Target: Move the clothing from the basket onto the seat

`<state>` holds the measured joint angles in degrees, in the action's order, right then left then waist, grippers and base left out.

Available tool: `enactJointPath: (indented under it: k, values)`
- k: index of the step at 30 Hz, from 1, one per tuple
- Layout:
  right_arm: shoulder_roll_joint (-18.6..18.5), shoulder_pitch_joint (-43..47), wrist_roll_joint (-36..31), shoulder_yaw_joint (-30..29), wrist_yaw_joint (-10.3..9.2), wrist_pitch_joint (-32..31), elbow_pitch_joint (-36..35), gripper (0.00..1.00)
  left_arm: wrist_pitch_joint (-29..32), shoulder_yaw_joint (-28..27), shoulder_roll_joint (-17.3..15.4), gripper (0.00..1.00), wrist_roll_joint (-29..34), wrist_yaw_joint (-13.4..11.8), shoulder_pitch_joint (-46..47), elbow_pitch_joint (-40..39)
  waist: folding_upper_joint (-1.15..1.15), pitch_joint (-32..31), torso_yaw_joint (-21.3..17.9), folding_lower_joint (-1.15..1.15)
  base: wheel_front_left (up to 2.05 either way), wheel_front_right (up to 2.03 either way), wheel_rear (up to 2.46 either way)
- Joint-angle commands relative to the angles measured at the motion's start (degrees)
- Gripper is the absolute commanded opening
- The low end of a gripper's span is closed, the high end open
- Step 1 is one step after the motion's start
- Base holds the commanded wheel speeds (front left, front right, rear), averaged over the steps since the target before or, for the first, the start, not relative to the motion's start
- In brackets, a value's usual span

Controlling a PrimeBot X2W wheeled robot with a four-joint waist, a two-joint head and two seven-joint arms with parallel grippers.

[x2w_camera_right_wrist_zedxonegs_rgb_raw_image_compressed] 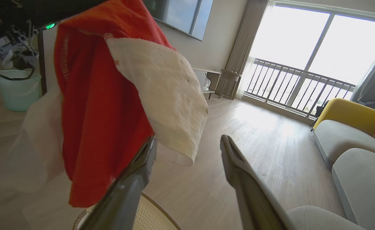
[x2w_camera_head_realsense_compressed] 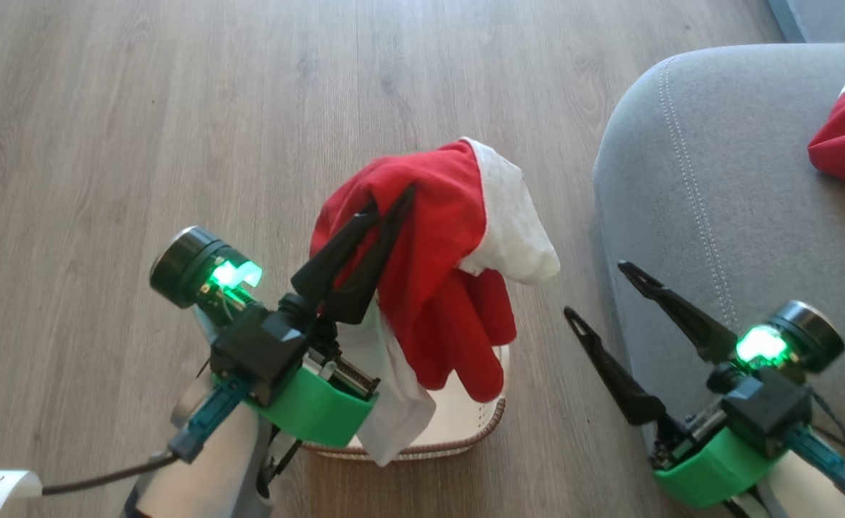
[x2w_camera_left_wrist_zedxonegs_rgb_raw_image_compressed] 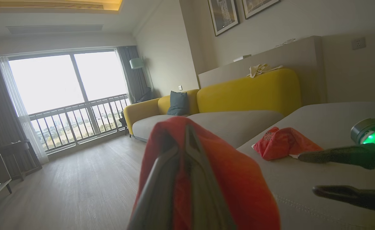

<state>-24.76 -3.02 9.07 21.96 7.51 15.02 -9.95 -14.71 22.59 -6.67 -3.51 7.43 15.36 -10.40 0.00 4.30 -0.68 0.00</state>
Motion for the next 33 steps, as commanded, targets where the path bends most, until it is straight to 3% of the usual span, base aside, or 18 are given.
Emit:
enactJointPath:
  k: [1, 15, 25, 26, 27, 33]
  values:
    - [-2.06, -3.34, -0.15, 1.32, -0.02, -0.02, -2.04, 1.00, -0.29, -1.27, -0.71, 0.00, 0.29, 0.05, 3.59, -2.67, 0.00, 0.09, 0.01, 0.00, 0.00, 0.00, 0.00]
    - [-6.48, -13.82, 1.52, 12.97, -0.02, -0.02, 4.06, 1.00, -0.29, 9.88, -3.59, 0.00, 0.19, 0.05, 6.14, -3.96, 0.00, 0.41, 1.67, 0.00, 0.00, 0.00, 0.00]
    - [-4.33, -19.44, 1.30, 21.92, -0.02, -0.02, 7.68, 1.00, -0.29, 15.16, -5.17, 0.00, -0.22, 0.05, 7.43, -3.76, 0.00, 0.46, 3.11, 0.00, 0.00, 0.00, 0.00]
    - [-3.87, -19.62, 1.56, 22.29, -0.02, -0.02, 7.92, 0.87, -0.29, 15.33, -5.19, 0.00, -0.29, 0.05, 7.46, -3.72, 0.00, 0.44, 3.25, 0.00, 0.00, 0.00, 0.00]
    - [-3.45, -19.77, 1.81, 22.54, -0.02, -0.02, 8.08, 0.00, -0.29, 15.48, -5.18, 0.00, -0.37, 0.05, 7.50, -3.68, 0.00, 0.44, 3.40, 0.00, 0.00, 0.00, 0.00]
    - [-0.47, -18.35, 4.11, 19.70, -0.02, -0.02, 7.78, 0.00, -0.29, 15.49, -5.01, 0.00, -0.71, 0.05, 7.35, -3.45, 0.00, 0.29, 4.29, 0.00, 0.00, 0.00, 0.00]
